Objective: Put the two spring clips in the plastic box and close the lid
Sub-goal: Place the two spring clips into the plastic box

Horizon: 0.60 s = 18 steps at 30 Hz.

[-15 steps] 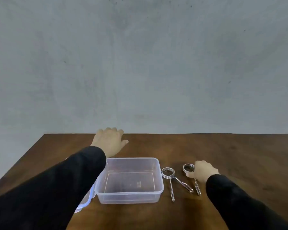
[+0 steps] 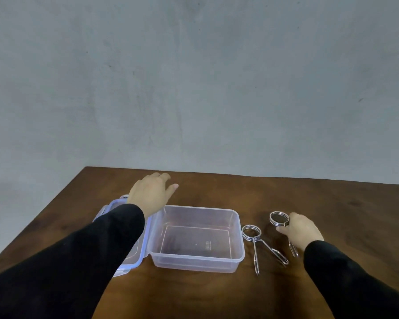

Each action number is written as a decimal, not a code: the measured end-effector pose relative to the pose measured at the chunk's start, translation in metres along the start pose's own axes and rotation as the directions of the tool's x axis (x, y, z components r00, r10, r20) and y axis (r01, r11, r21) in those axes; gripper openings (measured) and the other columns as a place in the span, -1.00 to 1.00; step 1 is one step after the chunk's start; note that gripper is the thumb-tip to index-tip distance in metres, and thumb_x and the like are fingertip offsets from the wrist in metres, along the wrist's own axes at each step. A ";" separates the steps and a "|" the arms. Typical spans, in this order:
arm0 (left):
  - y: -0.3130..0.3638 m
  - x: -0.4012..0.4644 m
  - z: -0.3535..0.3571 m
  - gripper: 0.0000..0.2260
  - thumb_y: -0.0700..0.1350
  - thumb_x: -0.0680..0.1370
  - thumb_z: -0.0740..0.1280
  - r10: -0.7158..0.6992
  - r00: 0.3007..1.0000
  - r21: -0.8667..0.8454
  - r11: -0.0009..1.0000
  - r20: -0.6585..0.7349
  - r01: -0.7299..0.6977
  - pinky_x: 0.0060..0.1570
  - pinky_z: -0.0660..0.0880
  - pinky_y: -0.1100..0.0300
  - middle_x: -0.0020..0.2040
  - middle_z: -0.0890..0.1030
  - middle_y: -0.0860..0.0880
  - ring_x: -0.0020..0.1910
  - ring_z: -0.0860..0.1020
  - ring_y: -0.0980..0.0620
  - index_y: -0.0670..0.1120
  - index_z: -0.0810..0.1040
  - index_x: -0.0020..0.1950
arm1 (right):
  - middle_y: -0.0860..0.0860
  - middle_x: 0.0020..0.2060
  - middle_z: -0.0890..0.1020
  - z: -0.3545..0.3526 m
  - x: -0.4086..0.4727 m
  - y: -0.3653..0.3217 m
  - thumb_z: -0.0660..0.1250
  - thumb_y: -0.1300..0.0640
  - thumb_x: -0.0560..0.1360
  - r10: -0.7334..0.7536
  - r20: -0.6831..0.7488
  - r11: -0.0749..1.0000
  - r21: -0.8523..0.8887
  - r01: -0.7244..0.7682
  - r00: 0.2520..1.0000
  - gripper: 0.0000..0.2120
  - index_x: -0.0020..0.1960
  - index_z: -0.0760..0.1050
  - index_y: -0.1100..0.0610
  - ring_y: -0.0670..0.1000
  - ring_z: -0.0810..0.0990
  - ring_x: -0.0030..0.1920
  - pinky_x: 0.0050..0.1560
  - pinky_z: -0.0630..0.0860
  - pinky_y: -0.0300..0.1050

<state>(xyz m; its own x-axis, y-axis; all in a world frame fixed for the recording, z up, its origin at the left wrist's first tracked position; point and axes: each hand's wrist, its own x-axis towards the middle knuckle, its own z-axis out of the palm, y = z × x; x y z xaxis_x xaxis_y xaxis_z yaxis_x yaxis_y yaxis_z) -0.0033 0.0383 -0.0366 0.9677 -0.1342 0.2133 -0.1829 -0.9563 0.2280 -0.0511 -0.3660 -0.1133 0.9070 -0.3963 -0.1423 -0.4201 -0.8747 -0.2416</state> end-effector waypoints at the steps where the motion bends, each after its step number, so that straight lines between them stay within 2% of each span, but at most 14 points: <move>1: -0.006 -0.001 -0.002 -0.59 0.15 0.66 0.17 -0.013 1.000 -0.022 1.000 -0.022 0.013 0.09 0.50 -0.05 0.17 0.61 -0.09 0.08 0.58 -0.11 -0.09 0.52 0.35 | 0.07 -0.08 0.65 -0.007 0.002 -0.008 0.46 -0.08 0.53 -0.029 -0.038 0.998 0.058 0.032 0.999 -0.67 0.09 0.54 0.17 0.05 0.63 -0.09 0.00 0.64 0.03; 4: -0.031 -0.008 0.001 -0.64 0.09 0.67 0.18 -0.089 0.996 -0.089 0.992 -0.031 0.086 0.01 0.53 -0.03 0.12 0.61 -0.08 0.01 0.59 -0.09 -0.10 0.53 0.33 | 0.03 -0.03 0.65 -0.035 -0.005 -0.049 0.46 -0.08 0.53 -0.187 -0.123 0.952 0.222 0.211 0.974 -0.65 0.15 0.56 0.15 0.03 0.62 -0.05 0.03 0.60 0.01; 7: -0.057 -0.016 0.013 -0.68 0.02 0.69 0.15 -0.131 0.991 -0.124 0.984 0.013 0.132 -0.01 0.53 0.02 0.13 0.60 -0.07 0.01 0.57 -0.06 -0.08 0.51 0.35 | -0.11 0.04 0.59 -0.060 -0.032 -0.108 0.48 -0.05 0.53 -0.446 -0.071 0.821 0.365 0.439 0.892 -0.67 0.24 0.55 0.02 -0.05 0.57 0.06 0.09 0.47 -0.10; 8: -0.065 -0.019 0.020 -0.71 -0.02 0.70 0.14 -0.136 0.990 -0.126 0.982 0.027 0.138 -0.08 0.50 0.11 0.11 0.60 -0.07 -0.03 0.56 -0.03 -0.08 0.52 0.33 | -0.14 0.03 0.58 -0.063 -0.043 -0.128 0.49 -0.05 0.52 -0.526 -0.036 0.788 0.354 0.504 0.849 -0.67 0.23 0.55 0.00 -0.07 0.57 0.08 0.10 0.47 -0.10; 10: -0.074 -0.028 0.035 -0.78 -0.11 0.69 0.13 -0.125 0.991 -0.100 0.986 0.048 0.130 -0.33 0.33 0.30 -0.08 0.59 -0.02 -0.24 0.49 0.06 -0.03 0.54 0.21 | -0.10 0.05 0.58 -0.055 -0.061 -0.163 0.49 -0.10 0.50 -0.654 0.022 0.737 0.246 0.630 0.756 -0.66 0.20 0.57 0.00 -0.05 0.57 0.09 0.13 0.51 -0.04; 11: -0.077 -0.034 0.041 -0.81 -0.16 0.68 0.14 -0.106 0.993 -0.097 0.989 0.056 0.112 -0.38 0.29 0.33 -0.16 0.56 0.02 -0.32 0.47 0.08 0.00 0.53 0.16 | -0.06 0.06 0.58 -0.045 -0.067 -0.177 0.49 -0.13 0.49 -0.697 0.056 0.710 0.185 0.679 0.715 -0.62 0.23 0.57 0.01 -0.02 0.56 0.09 0.14 0.52 -0.02; 12: -0.080 -0.040 0.050 -0.81 -0.18 0.67 0.16 -0.080 0.995 -0.112 0.990 0.064 0.087 -0.34 0.34 0.32 -0.15 0.57 0.03 -0.30 0.50 0.08 0.02 0.53 0.16 | -0.04 0.07 0.58 -0.031 -0.072 -0.189 0.47 -0.15 0.50 -0.724 0.097 0.690 0.136 0.711 0.683 -0.59 0.26 0.56 0.02 0.00 0.54 0.10 0.15 0.52 0.01; 14: -0.088 -0.050 0.071 -0.76 -0.16 0.66 0.19 -0.010 0.998 -0.153 0.988 0.054 0.019 0.04 0.51 0.16 0.16 0.63 -0.02 0.05 0.59 -0.03 -0.01 0.54 0.28 | -0.02 0.12 0.59 0.000 -0.079 -0.207 0.45 -0.16 0.51 -0.734 0.183 0.672 0.061 0.738 0.654 -0.53 0.34 0.53 0.03 0.04 0.52 0.12 0.17 0.51 0.03; 16: -0.094 -0.057 0.090 -0.65 -0.13 0.68 0.18 0.012 0.997 -0.120 0.993 0.073 -0.003 0.44 0.31 0.00 0.47 0.46 -0.04 0.42 0.41 -0.06 -0.03 0.46 0.47 | -0.02 0.20 0.59 0.028 -0.083 -0.218 0.45 -0.12 0.52 -0.720 0.246 0.677 0.038 0.735 0.649 -0.51 0.39 0.50 0.04 0.05 0.51 0.18 0.22 0.49 0.02; 18: -0.099 -0.063 0.105 -0.61 -0.09 0.71 0.11 0.016 0.991 -0.100 0.995 0.135 -0.003 0.55 0.07 -0.03 0.58 0.30 -0.03 0.57 0.19 -0.01 0.01 0.34 0.56 | -0.02 0.24 0.58 0.049 -0.085 -0.224 0.46 -0.09 0.52 -0.692 0.286 0.701 0.047 0.712 0.662 -0.50 0.41 0.49 0.03 0.06 0.50 0.24 0.29 0.45 0.01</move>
<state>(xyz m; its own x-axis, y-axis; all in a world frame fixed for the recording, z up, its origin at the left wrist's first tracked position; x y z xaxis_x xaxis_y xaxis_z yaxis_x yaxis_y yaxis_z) -0.0280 0.1139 -0.1719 0.9792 -0.1834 0.0868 -0.2018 -0.9254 0.3209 -0.0351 -0.1231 -0.0938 0.8835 0.4229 -0.2015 0.3500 -0.8818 -0.3162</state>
